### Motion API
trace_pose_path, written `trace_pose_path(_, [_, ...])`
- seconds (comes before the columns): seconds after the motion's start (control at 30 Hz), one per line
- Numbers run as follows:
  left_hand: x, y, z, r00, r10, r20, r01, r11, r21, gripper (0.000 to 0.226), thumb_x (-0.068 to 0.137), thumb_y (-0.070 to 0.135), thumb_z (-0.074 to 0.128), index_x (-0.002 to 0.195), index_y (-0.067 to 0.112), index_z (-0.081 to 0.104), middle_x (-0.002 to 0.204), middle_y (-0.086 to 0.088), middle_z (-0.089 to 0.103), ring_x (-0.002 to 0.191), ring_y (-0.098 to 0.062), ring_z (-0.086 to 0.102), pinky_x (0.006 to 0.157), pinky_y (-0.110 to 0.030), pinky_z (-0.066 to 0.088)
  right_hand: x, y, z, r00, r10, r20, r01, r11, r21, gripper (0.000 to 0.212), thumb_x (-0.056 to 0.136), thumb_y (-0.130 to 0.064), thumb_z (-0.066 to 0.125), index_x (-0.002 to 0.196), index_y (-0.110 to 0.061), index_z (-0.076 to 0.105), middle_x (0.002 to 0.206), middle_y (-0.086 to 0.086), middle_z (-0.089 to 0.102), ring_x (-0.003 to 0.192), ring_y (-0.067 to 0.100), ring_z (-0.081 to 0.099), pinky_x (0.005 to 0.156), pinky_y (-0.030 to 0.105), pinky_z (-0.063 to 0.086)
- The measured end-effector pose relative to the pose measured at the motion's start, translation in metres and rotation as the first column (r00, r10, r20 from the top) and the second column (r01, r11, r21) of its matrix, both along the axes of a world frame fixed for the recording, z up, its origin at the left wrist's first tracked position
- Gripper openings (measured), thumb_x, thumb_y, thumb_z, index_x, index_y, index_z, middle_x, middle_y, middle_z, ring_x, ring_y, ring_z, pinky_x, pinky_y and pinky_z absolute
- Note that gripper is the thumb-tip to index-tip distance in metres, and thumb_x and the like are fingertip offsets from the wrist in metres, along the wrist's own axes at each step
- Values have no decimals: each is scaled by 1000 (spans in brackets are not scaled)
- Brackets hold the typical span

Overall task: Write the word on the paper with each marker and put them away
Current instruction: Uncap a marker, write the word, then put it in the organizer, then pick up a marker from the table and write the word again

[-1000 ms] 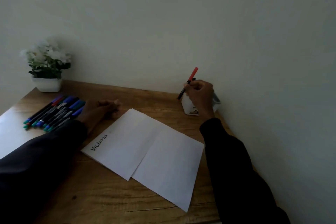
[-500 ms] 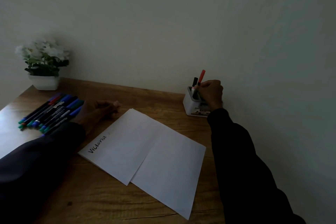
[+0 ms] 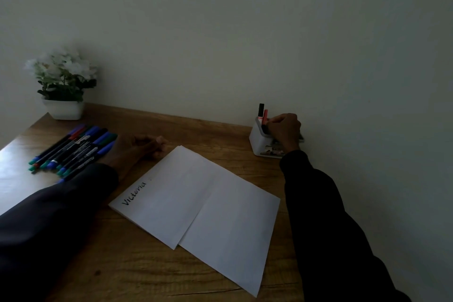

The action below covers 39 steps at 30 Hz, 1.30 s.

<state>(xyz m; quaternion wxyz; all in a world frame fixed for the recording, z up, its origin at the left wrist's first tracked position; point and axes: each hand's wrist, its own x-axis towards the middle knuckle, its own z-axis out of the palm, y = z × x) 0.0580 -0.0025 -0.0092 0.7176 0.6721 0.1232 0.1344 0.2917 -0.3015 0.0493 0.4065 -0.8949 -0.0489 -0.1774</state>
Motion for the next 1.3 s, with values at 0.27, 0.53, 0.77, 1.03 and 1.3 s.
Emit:
trace_pose_path(0.27, [0,10,-2,998,-25,-64,30,996,85,18,91,22,61,101,10,71,88,-3,76,78,-10,71,65,-17,57,-14,3,3,998,36,58,-39,998,56,5,83,-2,74,85,-2,78,85,11,74,78,17,66,64,22,50])
trace_pose_path(0.53, [-11,7,6,997,11,-77,-12,1000,-11,28,81,27,67,103,11,72,90,-2,76,81,-13,69,79,-27,57,-54,26,2,967,172,188,-205,964,172,4,87,-2,73,88,0,77,80,7,71,66,-1,58,59,1,45])
trace_pose_path(0.77, [-56,11,10,993,74,-86,-70,996,53,15,92,16,66,99,5,73,89,-7,75,71,-5,69,65,-14,55,-108,69,-18,864,496,88,-503,847,169,11,82,-4,78,79,-14,76,78,-1,75,72,8,70,70,18,56])
trace_pose_path(1.03, [-116,28,14,992,123,-32,-126,987,-105,39,80,24,70,111,1,69,102,-13,75,91,-20,71,84,-30,57,-161,125,-46,727,668,-159,-652,745,142,5,86,-15,81,86,-11,77,78,2,77,66,11,72,58,21,55])
trace_pose_path(1.3, [-132,49,10,975,220,15,-213,958,-193,30,90,15,66,114,-2,69,106,-18,73,91,-20,71,77,-24,59,-178,182,-41,663,739,-119,-748,654,-108,7,85,-11,80,92,-9,77,89,2,75,79,8,67,74,20,53])
